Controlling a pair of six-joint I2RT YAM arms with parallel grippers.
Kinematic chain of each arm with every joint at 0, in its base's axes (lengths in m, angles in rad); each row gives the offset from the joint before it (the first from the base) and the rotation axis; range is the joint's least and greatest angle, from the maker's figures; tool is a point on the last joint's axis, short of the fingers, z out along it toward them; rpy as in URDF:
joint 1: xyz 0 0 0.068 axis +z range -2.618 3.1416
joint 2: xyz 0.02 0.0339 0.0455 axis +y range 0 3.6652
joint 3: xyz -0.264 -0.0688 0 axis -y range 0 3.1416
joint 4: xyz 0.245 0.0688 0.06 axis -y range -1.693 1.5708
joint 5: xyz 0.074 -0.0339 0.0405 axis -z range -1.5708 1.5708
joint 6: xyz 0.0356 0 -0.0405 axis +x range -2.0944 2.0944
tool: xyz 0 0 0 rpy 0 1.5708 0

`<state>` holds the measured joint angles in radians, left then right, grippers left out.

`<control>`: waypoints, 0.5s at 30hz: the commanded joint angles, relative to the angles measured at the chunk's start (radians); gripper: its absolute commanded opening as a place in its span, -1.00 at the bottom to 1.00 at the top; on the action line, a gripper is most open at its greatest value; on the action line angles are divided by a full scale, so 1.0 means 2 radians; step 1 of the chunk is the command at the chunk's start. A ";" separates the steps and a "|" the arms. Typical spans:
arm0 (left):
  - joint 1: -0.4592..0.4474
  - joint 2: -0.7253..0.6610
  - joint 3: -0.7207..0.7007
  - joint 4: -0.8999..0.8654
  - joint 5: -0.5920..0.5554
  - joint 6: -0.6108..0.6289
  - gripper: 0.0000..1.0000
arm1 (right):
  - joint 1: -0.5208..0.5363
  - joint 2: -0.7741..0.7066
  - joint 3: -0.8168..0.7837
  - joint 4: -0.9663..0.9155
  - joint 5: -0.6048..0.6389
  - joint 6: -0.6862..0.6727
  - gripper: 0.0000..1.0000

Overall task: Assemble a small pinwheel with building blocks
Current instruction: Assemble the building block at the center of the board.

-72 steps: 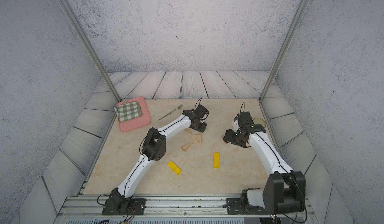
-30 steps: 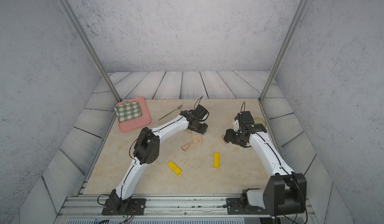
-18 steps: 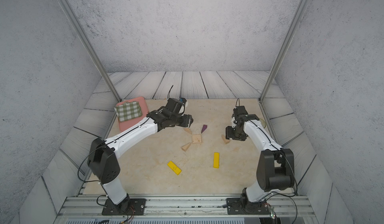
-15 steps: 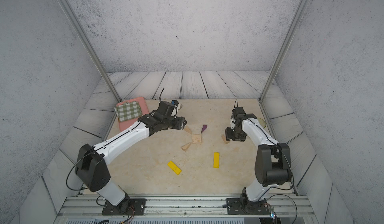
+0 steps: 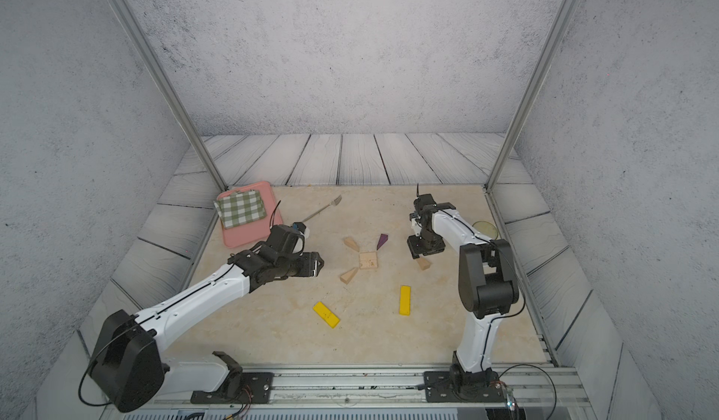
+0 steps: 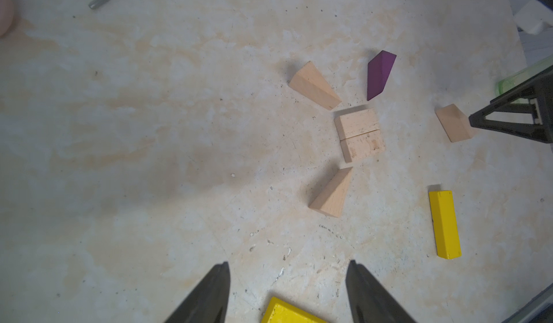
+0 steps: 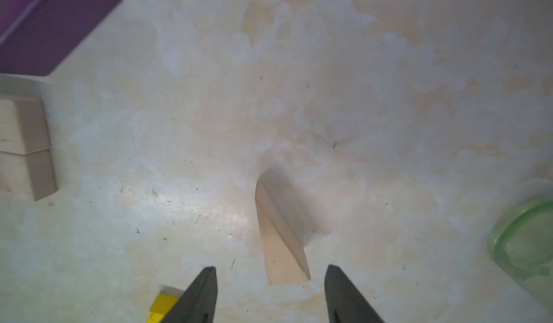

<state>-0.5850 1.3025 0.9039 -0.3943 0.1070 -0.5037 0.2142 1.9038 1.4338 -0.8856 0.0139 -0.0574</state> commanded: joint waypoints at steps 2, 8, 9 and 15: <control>0.003 -0.019 -0.018 0.007 0.006 -0.012 0.35 | 0.004 0.039 0.012 -0.015 0.028 -0.028 0.11; 0.003 -0.027 -0.031 0.008 0.016 -0.017 0.36 | 0.009 0.060 0.007 -0.015 0.054 -0.033 -0.06; 0.003 -0.027 -0.033 0.007 0.018 -0.018 0.36 | 0.010 0.063 0.006 -0.015 0.054 -0.032 -0.14; 0.002 -0.030 -0.046 0.018 0.032 -0.031 0.36 | 0.043 0.057 -0.009 -0.009 0.046 -0.048 -0.55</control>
<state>-0.5846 1.2629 0.8257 -0.3759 0.1505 -0.5476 0.2600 1.9987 1.4364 -0.8921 0.1036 -0.1287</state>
